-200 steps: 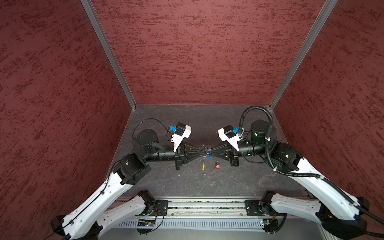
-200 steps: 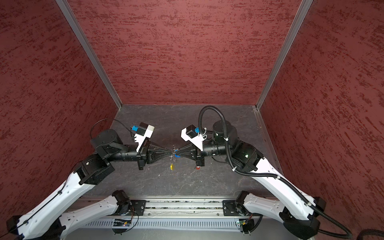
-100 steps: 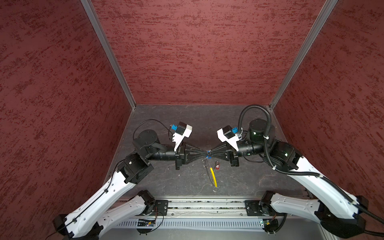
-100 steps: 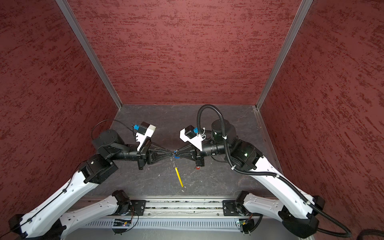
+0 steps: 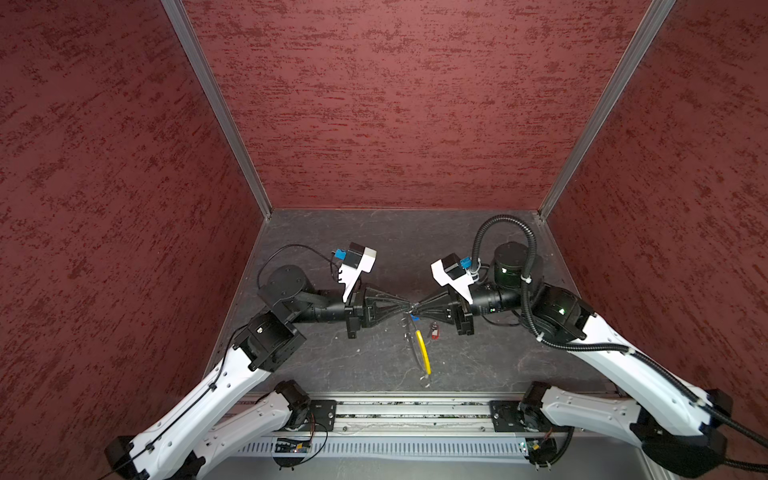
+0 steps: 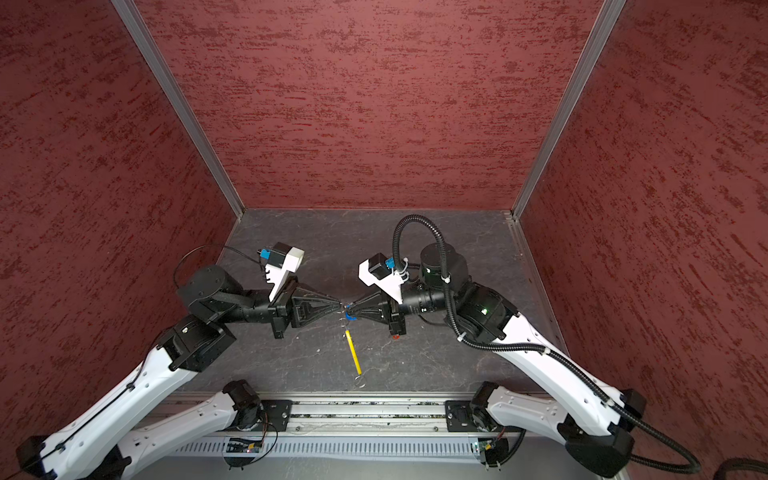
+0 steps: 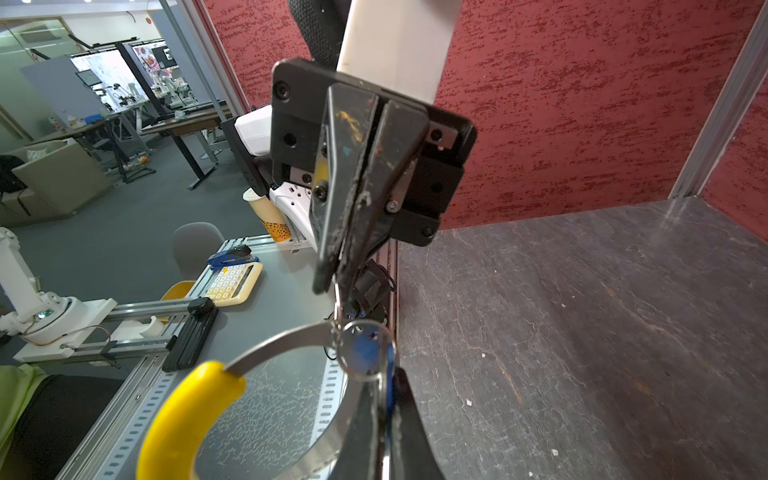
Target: Remove the keys from the keyring
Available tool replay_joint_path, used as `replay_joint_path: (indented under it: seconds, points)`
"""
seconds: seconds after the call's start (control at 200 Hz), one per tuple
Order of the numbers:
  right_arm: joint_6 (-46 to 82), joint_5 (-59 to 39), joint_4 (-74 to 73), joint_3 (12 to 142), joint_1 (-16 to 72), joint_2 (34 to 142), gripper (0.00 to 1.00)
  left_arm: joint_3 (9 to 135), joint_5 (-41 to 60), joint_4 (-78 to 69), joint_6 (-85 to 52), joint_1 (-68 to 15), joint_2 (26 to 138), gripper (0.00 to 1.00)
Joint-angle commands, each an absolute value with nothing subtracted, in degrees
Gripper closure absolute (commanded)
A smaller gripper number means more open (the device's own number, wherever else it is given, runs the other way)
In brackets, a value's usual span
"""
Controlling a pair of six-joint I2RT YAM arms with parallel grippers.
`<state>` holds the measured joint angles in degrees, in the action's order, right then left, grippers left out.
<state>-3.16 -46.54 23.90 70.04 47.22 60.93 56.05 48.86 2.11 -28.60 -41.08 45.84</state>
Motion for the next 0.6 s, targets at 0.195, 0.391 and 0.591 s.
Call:
replay_joint_path:
  seconds: [0.195, 0.391, 0.591]
  points:
    - [-0.2, -43.0, 19.7, 66.2, 48.5, 60.8, 1.00, 54.7, 47.2, -7.0, -28.2, -40.8, 42.5, 1.00]
    - [2.8, -41.7, 15.1, 62.7, 49.4, 59.5, 1.00, 53.5, 43.8, -8.0, -25.1, -40.9, 41.6, 1.00]
    - [4.3, -39.3, 13.4, 61.3, 49.4, 58.2, 1.00, 53.3, 44.8, -7.5, -22.6, -40.9, 41.5, 1.00]
